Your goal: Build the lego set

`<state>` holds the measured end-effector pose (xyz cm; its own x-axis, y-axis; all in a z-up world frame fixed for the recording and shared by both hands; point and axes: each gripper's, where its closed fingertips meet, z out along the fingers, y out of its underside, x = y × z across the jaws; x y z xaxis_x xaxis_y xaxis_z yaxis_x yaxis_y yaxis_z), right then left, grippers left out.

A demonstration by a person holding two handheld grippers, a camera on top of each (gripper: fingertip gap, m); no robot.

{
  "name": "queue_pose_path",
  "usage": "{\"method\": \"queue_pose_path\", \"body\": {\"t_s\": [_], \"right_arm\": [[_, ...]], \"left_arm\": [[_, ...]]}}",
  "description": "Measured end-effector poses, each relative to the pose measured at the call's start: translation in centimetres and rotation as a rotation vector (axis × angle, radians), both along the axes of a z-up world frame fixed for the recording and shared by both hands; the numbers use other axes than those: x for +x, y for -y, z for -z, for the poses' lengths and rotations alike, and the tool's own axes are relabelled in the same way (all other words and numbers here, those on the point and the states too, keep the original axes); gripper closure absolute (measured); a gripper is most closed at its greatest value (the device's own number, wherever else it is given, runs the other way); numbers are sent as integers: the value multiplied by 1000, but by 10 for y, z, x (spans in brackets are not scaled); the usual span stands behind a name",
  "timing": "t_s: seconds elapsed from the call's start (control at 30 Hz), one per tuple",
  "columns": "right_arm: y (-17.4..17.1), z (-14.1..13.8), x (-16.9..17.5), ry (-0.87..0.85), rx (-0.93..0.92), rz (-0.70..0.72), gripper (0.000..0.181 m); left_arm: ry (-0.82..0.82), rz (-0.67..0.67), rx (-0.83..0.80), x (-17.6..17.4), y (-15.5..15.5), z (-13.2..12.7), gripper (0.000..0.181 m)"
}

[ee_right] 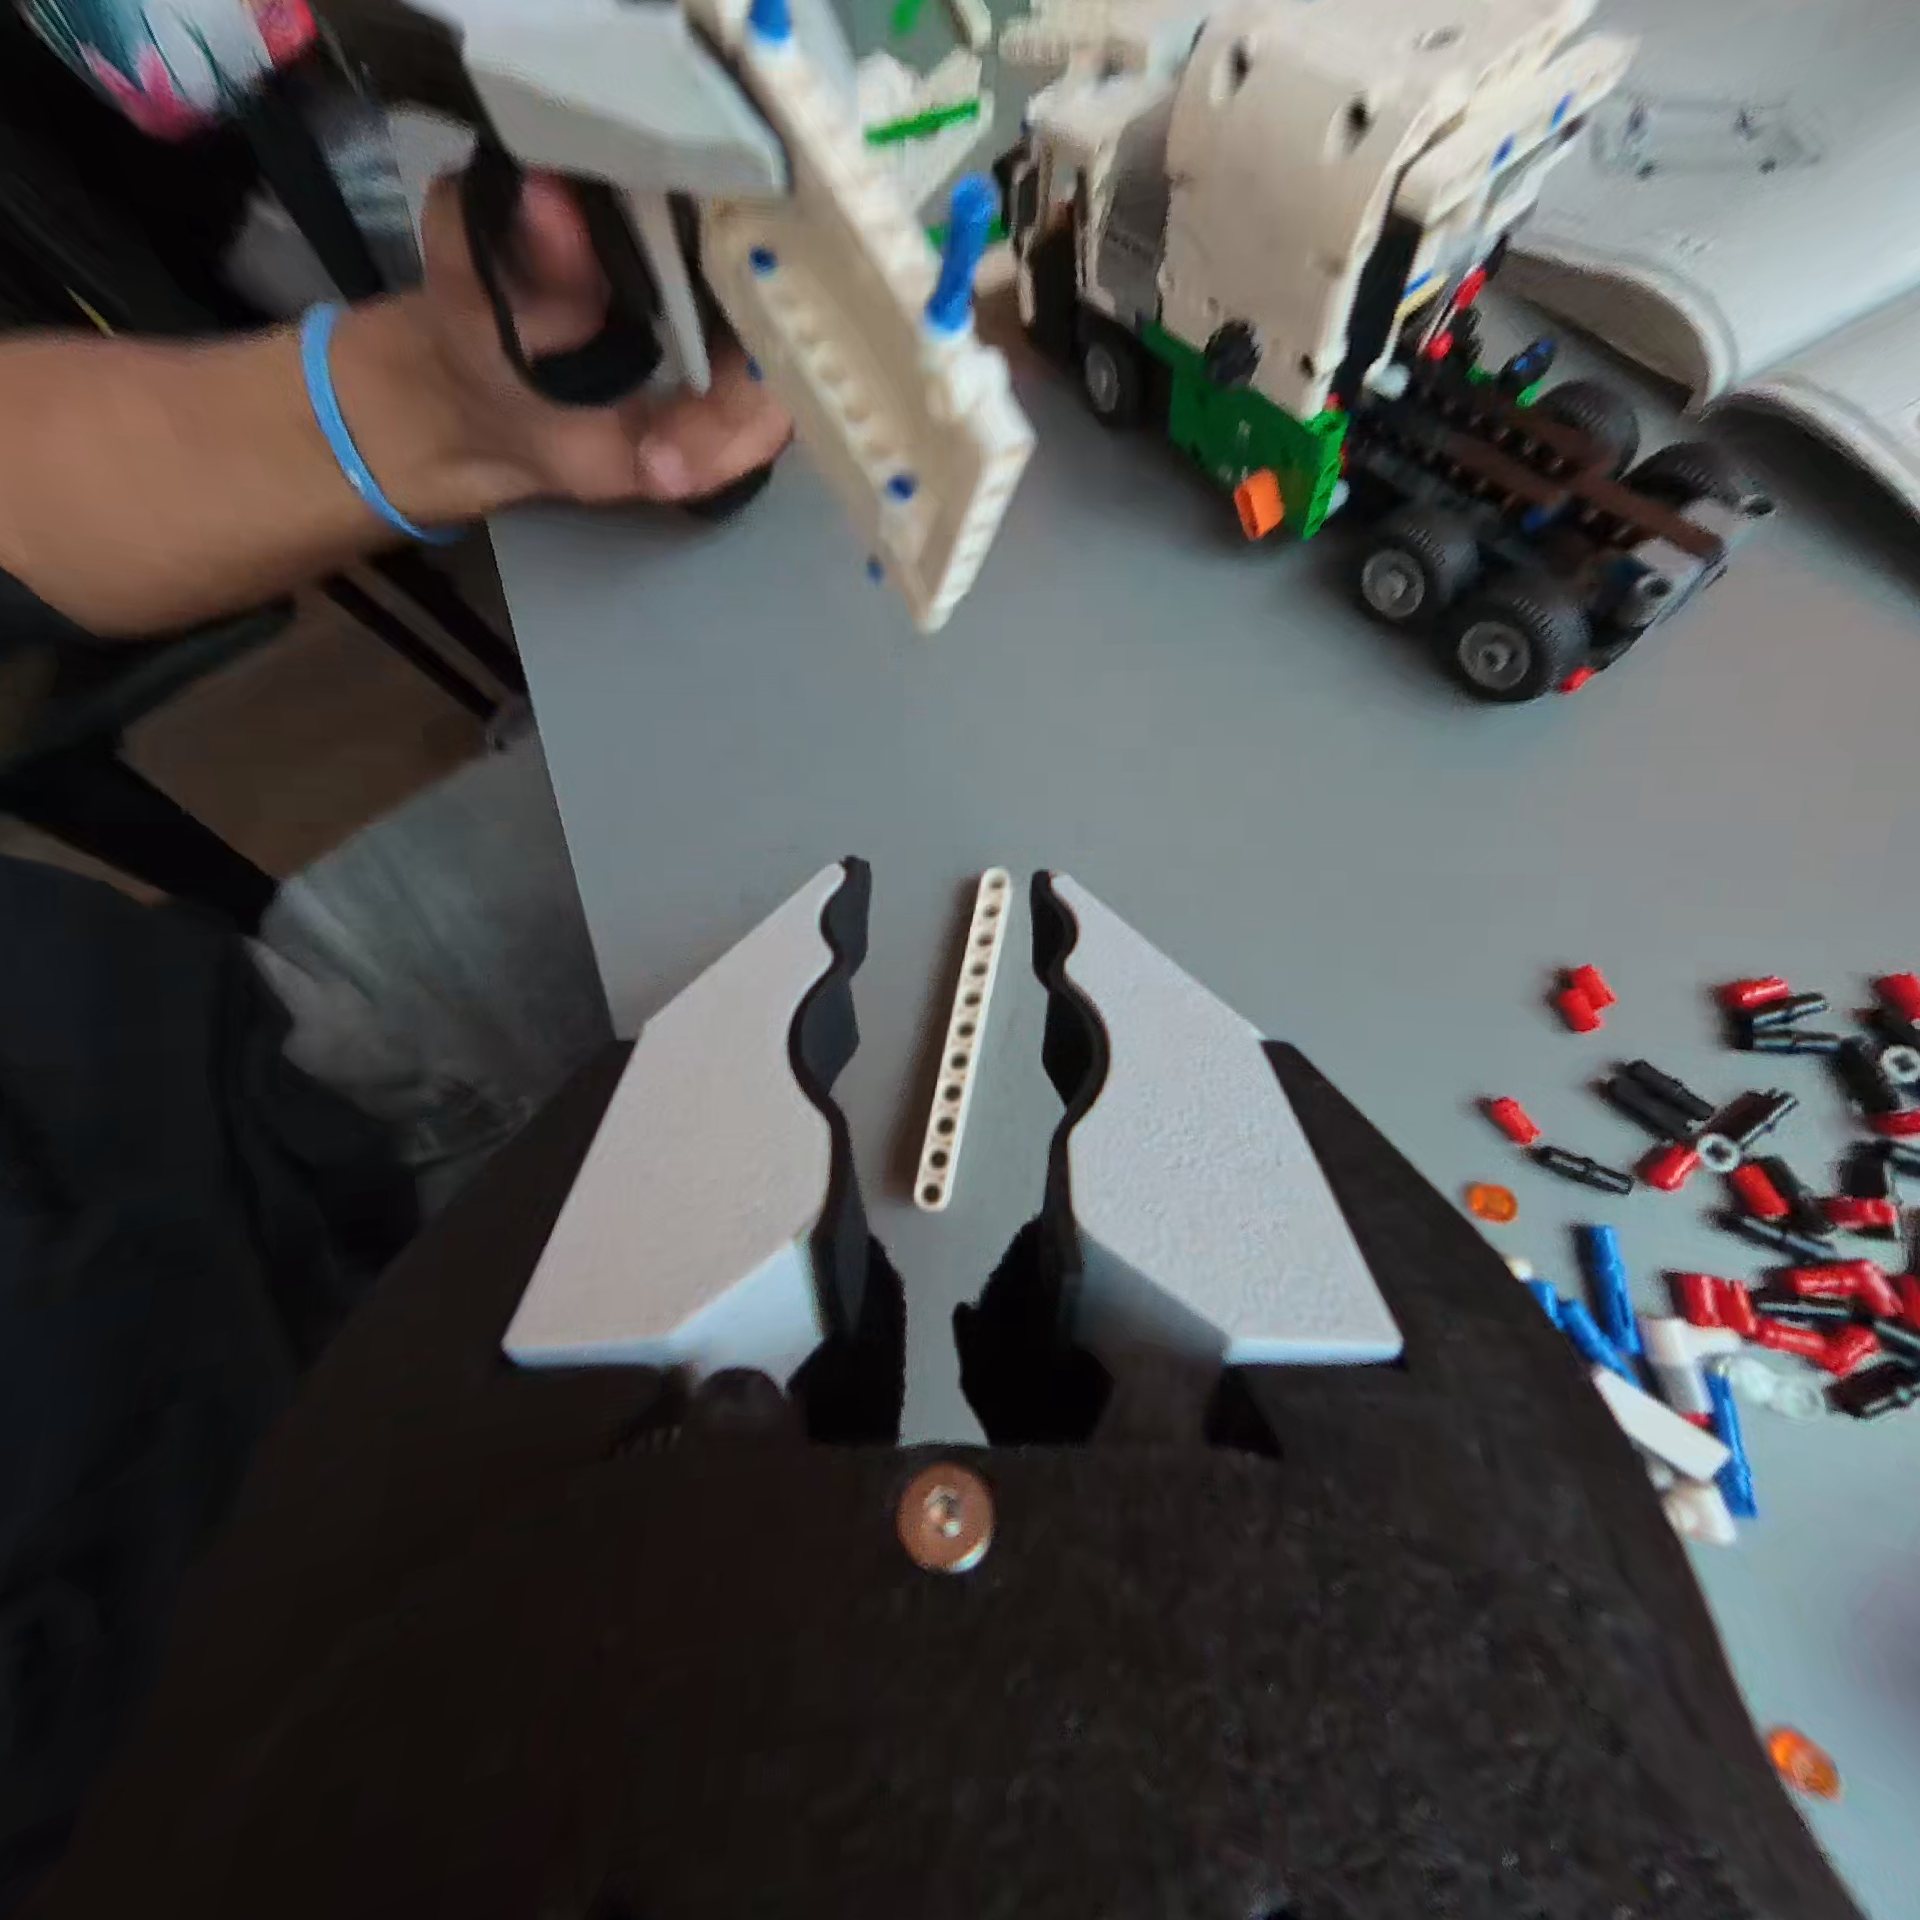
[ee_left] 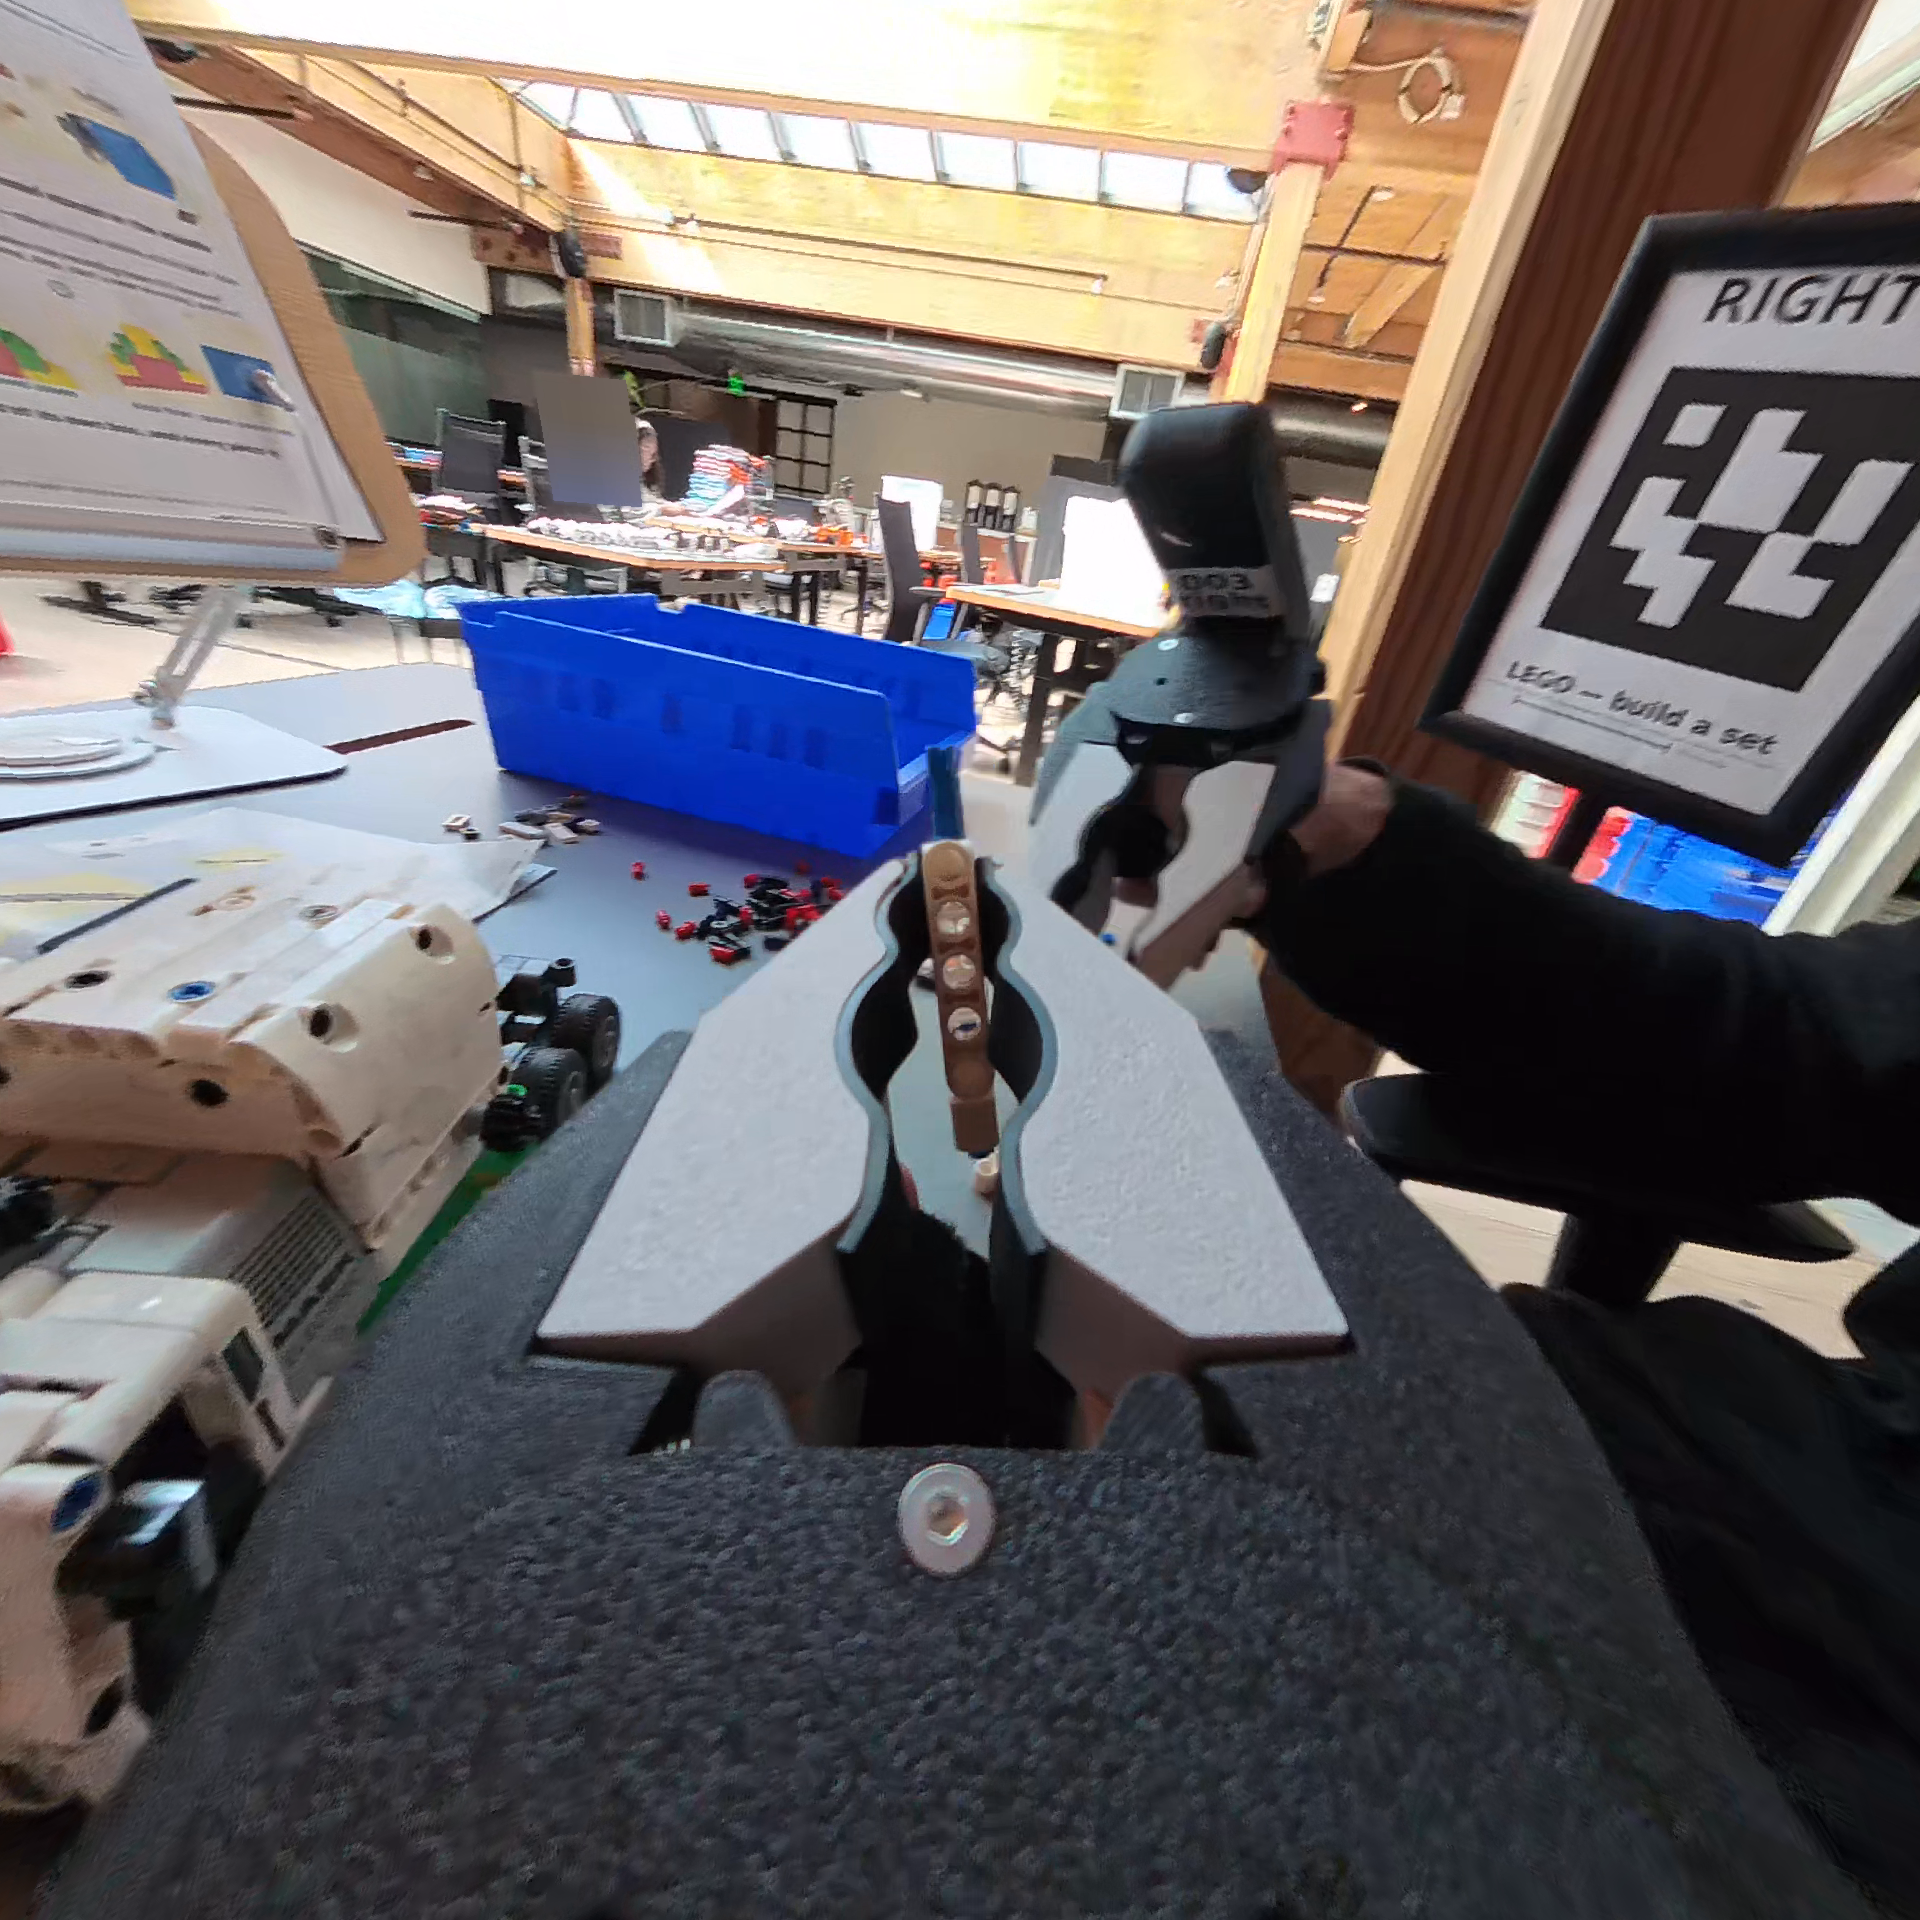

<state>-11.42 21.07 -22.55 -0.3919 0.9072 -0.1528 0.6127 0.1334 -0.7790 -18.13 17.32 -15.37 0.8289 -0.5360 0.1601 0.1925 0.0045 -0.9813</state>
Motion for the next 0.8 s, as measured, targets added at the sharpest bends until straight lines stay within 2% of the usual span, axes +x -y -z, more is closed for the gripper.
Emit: {"method": "queue_pose_path", "body": {"t_s": [0.1, 0.17, 0.37, 0.43, 0.53, 0.6, 0.73, 0.77, 0.8], "right_arm": [[4, 30, 11, 158, 188, -14, 148], [4, 39, 5, 161, 271, 0, 152], [4, 60, -3, 225, 293, -3, 156], [4, 60, -5, 197, 273, 0, 173], [3, 58, -7, 143, 340, -44, 176], [14, 24, -9, -15, 313, -102, 175], [40, -99, -1, -393, 116, -184, 175], [45, -116, -2, -429, 88, -198, 175], [53, -122, -7, -435, 69, -230, 175]], "left_arm": [[-96, -107, -5, -7, -8, 7, 175], [-135, -135, -11, -7, -9, 11, 175], [-228, -134, 42, 7, 4, 17, 175], [-243, -128, 90, 10, 12, 14, 175], [-223, -108, 84, 11, 19, 13, 175], [-203, -77, 57, 13, 19, 15, 175], [-239, -2, 19, 29, 18, 23, 175], [-255, 12, 15, 33, 18, 25, 175], [-264, 26, 10, 37, 19, 26, 175]]}}
